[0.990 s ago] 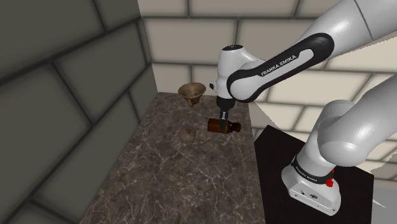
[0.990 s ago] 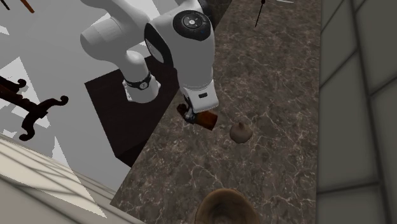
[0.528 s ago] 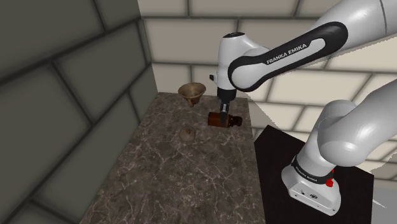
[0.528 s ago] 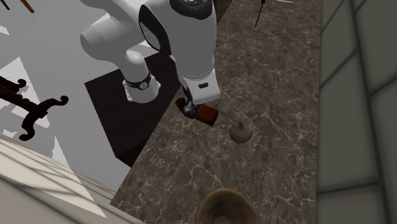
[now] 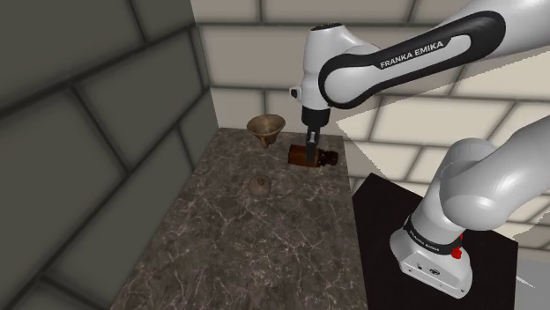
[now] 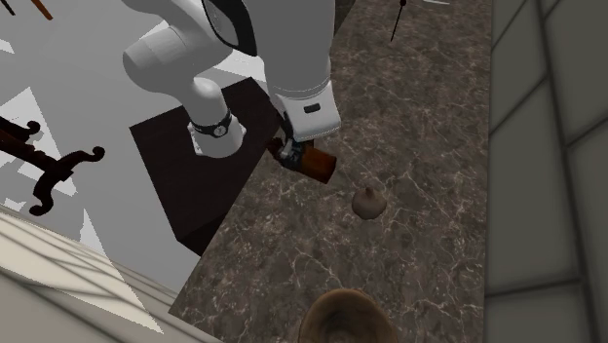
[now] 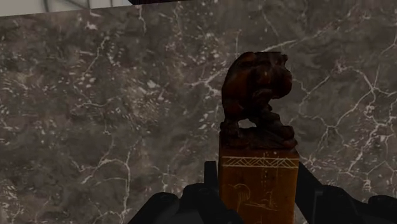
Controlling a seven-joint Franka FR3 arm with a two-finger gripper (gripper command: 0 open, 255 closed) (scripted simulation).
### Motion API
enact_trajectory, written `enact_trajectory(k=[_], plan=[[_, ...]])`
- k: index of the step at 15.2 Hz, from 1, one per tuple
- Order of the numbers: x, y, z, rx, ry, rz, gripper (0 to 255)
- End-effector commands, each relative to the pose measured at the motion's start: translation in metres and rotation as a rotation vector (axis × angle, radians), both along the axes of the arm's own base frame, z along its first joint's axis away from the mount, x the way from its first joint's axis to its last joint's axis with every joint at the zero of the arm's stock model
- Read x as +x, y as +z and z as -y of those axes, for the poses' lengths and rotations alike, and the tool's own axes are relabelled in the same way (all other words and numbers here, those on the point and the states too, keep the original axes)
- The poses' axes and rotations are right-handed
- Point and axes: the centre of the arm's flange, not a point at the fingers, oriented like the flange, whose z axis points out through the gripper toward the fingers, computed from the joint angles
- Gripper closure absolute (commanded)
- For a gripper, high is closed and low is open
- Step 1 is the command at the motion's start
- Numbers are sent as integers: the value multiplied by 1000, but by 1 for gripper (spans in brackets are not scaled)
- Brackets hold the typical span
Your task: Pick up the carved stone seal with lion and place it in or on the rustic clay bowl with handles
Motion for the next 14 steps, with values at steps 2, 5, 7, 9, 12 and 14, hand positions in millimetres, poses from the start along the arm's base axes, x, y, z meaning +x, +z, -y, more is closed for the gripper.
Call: enact_trajectory(k=[2,5,7,9,12,14], plan=[[0,16,0,0,0,0,255],[0,31,0,0,0,0,255],[12,35,5,0,0,0,255],[37,36,14,0,0,0,255],[74,38,29,0,0,0,255],[98,39,38,0,0,0,255]])
